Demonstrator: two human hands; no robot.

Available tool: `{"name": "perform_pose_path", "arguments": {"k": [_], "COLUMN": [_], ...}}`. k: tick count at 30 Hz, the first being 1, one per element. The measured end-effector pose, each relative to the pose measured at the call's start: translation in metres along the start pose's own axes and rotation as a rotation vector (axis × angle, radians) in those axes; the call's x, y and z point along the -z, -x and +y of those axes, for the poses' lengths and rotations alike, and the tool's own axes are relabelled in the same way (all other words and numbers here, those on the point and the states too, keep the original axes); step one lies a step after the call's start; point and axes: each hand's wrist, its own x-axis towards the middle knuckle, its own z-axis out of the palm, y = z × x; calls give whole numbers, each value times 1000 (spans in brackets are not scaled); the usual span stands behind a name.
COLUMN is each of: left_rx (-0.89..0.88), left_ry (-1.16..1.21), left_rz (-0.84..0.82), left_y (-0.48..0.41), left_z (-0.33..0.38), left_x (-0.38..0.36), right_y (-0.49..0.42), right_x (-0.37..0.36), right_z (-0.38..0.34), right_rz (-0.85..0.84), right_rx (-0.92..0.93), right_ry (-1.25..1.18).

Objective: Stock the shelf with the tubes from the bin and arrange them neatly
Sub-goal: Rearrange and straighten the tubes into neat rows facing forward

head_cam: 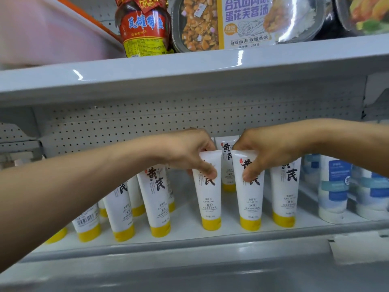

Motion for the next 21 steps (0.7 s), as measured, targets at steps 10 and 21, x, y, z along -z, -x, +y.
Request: {"name": "perform_pose_path", "arguments": {"k": [10,21], "left_rx": [0,-3], "left_ry": [58,57], "left_rz": [-12,0], "left_y": [-2,1], "left_z": [9,13], "left_x": [-1,-3], "right_y": [-4,-4], "right_x": [1,1], "right_z": [3,3], "right_rz": [-19,-13], "right_rx": [17,43], "right_ry": [-8,-10]}}
